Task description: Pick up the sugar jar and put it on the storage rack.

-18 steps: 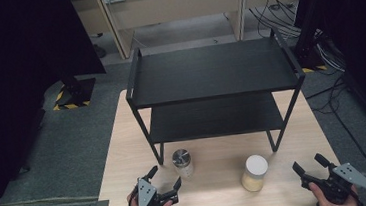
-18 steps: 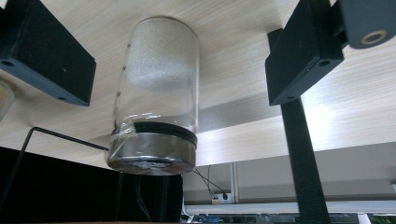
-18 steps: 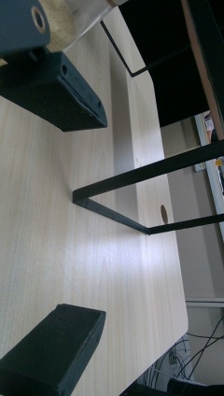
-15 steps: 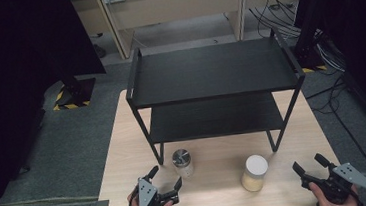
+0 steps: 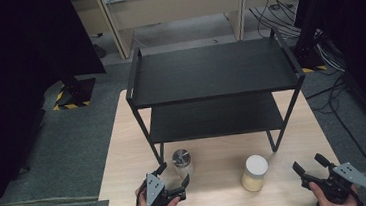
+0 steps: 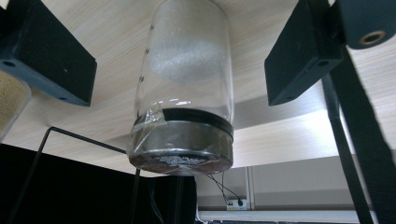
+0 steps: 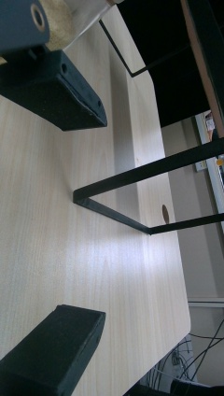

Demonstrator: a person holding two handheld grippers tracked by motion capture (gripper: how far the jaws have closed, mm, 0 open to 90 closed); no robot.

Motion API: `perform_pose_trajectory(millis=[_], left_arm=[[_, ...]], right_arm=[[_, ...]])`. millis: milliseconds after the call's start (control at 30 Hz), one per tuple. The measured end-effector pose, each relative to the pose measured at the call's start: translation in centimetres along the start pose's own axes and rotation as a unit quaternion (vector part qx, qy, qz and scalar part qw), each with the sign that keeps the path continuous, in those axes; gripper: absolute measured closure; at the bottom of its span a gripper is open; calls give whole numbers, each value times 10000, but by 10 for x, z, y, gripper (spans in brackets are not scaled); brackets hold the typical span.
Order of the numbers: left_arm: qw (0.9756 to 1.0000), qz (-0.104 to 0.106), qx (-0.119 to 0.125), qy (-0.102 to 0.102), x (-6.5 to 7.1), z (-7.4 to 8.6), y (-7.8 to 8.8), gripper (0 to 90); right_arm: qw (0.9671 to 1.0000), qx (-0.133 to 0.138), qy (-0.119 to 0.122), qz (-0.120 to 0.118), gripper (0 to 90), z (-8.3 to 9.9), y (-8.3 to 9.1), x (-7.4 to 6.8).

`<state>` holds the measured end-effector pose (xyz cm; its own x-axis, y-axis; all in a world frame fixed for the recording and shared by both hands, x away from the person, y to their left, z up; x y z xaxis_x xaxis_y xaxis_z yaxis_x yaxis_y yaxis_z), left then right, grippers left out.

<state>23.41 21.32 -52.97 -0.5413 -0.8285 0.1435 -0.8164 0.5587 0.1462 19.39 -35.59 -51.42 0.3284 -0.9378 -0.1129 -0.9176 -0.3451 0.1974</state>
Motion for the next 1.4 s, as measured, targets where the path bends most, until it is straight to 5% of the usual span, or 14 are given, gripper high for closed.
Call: perform_pose_trajectory(millis=[200, 767, 900, 1400], left_arm=[[9998, -3, -118, 152, -2, -4, -11, 109], [9984, -236, -512, -43, 7, -15, -29, 235], [9983, -250, -516, -83, 9, -15, -31, 305], [9991, -210, -359, -101, 10, -12, -28, 310]], right_arm=[[10000, 8, -4, -9, 73, 0, 0, 0], [10000, -20, 14, -27, 73, -1, 0, 0], [10000, -13, 6, -31, 73, 0, 0, 0], [10000, -17, -4, -33, 72, 0, 0, 1]])
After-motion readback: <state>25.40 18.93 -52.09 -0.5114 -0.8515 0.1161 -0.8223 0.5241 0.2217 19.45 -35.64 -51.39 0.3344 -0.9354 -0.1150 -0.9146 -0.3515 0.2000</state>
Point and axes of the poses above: each handheld gripper's, and its own axes: y roughly backward along the jaws, z roughly out of its underside, x roughly to its right, the point moved 6 cm from there along -y, roughly forward along the jaws, and after that the axes turned 6 degrees about y, right-handed, at the moved point
